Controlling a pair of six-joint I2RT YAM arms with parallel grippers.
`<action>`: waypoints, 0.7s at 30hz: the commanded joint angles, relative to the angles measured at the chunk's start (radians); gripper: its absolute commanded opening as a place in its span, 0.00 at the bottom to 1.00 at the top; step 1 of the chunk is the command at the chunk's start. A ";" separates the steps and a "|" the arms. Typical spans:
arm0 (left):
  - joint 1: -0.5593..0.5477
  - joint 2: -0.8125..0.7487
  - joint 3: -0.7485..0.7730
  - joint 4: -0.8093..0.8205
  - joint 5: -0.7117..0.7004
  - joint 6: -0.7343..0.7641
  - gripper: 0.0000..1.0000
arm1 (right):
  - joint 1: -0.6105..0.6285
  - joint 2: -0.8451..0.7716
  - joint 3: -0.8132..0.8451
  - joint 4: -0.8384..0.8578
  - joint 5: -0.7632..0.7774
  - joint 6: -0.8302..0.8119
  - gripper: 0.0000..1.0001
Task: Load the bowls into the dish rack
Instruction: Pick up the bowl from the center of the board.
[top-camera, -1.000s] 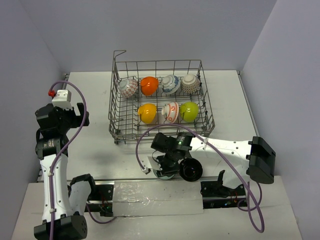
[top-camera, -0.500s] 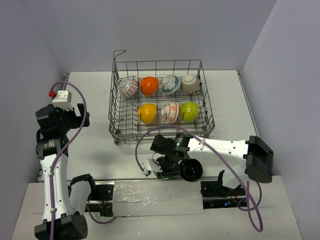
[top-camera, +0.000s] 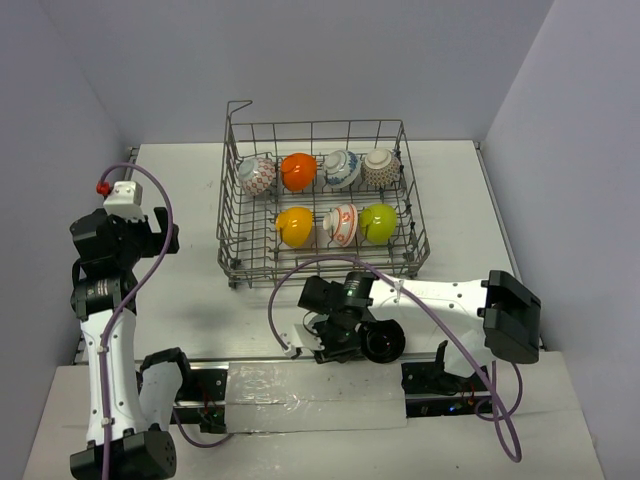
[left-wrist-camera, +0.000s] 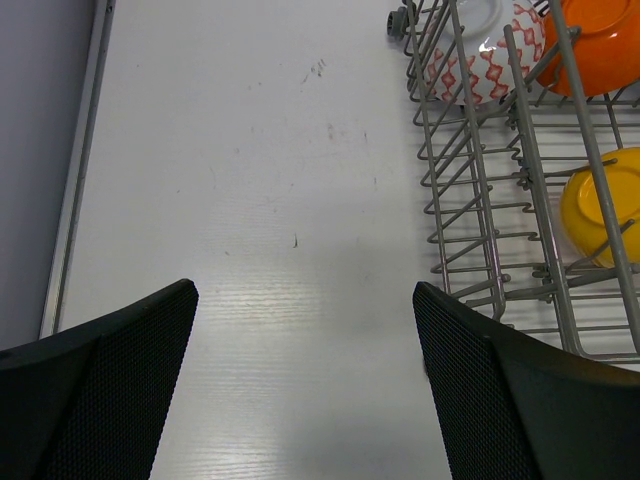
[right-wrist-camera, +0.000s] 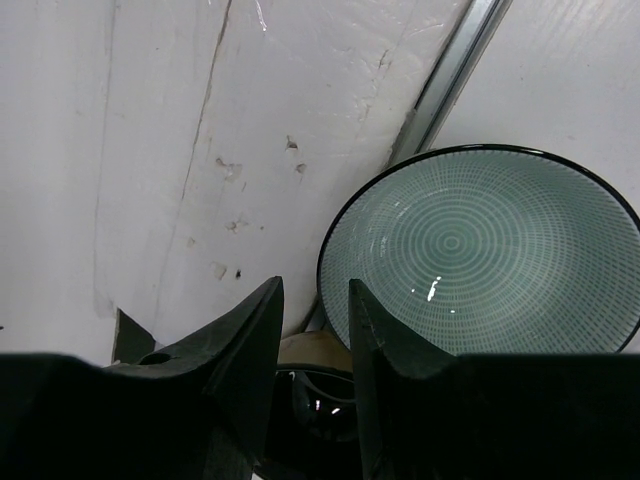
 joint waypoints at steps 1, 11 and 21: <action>0.007 -0.013 -0.002 0.025 0.026 -0.009 0.95 | 0.012 0.014 -0.010 -0.015 -0.015 0.003 0.40; 0.009 -0.014 -0.003 0.023 0.032 -0.009 0.96 | 0.019 0.040 -0.033 0.025 0.016 0.013 0.38; 0.010 -0.025 -0.009 0.025 0.033 -0.009 0.96 | 0.019 0.052 -0.038 0.069 0.058 0.032 0.37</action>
